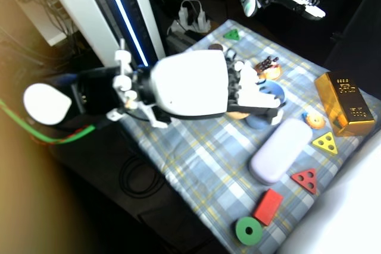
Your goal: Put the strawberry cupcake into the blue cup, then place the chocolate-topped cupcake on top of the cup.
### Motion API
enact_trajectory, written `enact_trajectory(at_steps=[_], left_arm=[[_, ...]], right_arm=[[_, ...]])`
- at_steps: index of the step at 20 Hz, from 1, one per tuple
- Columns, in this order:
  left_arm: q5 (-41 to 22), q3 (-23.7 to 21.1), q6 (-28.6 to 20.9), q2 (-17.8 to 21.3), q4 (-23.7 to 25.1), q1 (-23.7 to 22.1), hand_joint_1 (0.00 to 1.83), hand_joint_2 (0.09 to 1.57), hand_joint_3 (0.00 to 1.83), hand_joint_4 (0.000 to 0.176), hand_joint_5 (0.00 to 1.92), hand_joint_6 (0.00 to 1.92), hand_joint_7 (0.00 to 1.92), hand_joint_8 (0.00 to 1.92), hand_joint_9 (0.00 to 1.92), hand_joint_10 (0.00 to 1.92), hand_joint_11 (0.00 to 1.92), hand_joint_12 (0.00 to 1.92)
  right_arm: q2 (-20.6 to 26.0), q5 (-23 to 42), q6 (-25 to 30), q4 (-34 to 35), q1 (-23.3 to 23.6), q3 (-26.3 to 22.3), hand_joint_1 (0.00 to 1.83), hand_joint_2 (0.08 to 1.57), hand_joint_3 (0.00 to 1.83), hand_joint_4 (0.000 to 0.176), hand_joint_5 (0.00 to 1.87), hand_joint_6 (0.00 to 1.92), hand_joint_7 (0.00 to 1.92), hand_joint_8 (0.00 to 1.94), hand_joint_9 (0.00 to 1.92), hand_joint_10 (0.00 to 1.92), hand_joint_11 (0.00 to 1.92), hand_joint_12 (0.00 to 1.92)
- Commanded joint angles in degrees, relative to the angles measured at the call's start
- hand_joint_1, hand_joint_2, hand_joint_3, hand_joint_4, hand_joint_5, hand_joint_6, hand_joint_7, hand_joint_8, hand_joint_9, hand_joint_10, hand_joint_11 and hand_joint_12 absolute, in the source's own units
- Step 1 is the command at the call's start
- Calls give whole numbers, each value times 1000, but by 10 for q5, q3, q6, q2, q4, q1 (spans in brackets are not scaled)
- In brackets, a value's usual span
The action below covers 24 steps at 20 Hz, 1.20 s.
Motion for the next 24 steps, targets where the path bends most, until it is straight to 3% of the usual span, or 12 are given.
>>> enact_trajectory(at_steps=[1, 2, 5, 6, 7, 12, 13, 14, 15, 16, 17, 24], left_arm=[[-60, 5, -1, 0, 25, -5, 0, 857, 0, 0, 27, 6, 17, 6, 1, 0, 0, 0], [-60, 5, -1, 0, 25, -5, 0, 855, 0, 0, 30, 7, 23, 8, 4, 2, 0, 0], [-56, 6, -1, -1, 26, -6, 0, 851, 0, 0, 54, 12, 46, 12, 22, 6, 0, 0], [-55, 7, -1, -1, 26, -6, 0, 842, 0, 0, 30, 2, 27, 3, 6, 1, 0, 0], [-55, 7, -1, -1, 26, -6, 0, 851, 0, 0, 19, 0, 15, 0, 0, 0, 0, 0], [-52, 9, -1, -3, 26, -7, 0, 843, 0, 0, 24, 6, 20, 4, 0, 0, 0, 0], [-51, 9, -1, -2, 26, -7, 0, 847, 0, 0, 32, 8, 24, 6, 3, 1, 0, 0], [-51, 9, -1, -2, 26, -7, 0, 850, 0, 0, 30, 6, 23, 4, 2, 1, 0, 0], [-51, 9, -1, -2, 26, -7, 0, 849, 0, 0, 37, 9, 29, 6, 6, 2, 0, 0], [-51, 10, -1, -2, 27, -7, 0, 851, 0, 0, 31, 5, 26, 4, 0, 0, 0, 0], [-51, 10, -1, -3, 27, -8, 0, 844, 0, 0, 36, 6, 36, 7, 10, 4, 0, 0], [-52, 9, -1, -2, 29, -9, 0, 842, 0, 12, 58, 6, 81, 12, 46, 10, 2, 0]], right_arm=[[-6, 58, 3, 28, 13, 4, 1005, 1122, 0, 175, 962, 997, 1020, 37, 886, 90, 345, 1066], [-14, 58, 3, 28, 17, 9, 1019, 1117, 0, 149, 973, 982, 1097, 37, 990, 129, 386, 1251], [-32, 58, 3, 28, 23, 20, 998, 1122, 0, 175, 955, 1008, 1041, 0, 934, 13, 414, 923], [-37, 58, 3, 29, 25, 22, 817, 1100, 0, 0, 939, 390, 1004, 0, 931, 6, 405, 1006], [-40, 58, 3, 32, 27, 23, 970, 1122, 0, 140, 980, 834, 964, 7, 869, 19, 330, 1031], [-58, 66, 3, 43, 30, 29, 976, 1145, 1, 176, 906, 1086, 973, 0, 882, 3, 404, 899], [-63, 67, 3, 45, 31, 31, 791, 1104, 0, 29, 910, 428, 929, 0, 842, 2, 366, 903], [-66, 69, 3, 48, 31, 32, 772, 1091, 0, 0, 968, 144, 874, 0, 777, 0, 323, 908], [-73, 75, 3, 55, 31, 35, 770, 1090, 0, 0, 1013, 47, 884, 2, 780, 3, 323, 914], [-77, 78, 3, 58, 31, 37, 961, 1153, 0, 131, 987, 785, 907, 0, 799, 0, 384, 818], [-81, 79, 3, 59, 31, 38, 827, 1130, 0, 0, 936, 342, 918, 3, 812, 4, 406, 816], [-90, 81, 4, 70, 26, 46, 770, 1112, 0, 0, 1011, 2, 941, 5, 869, 15, 296, 1261]])
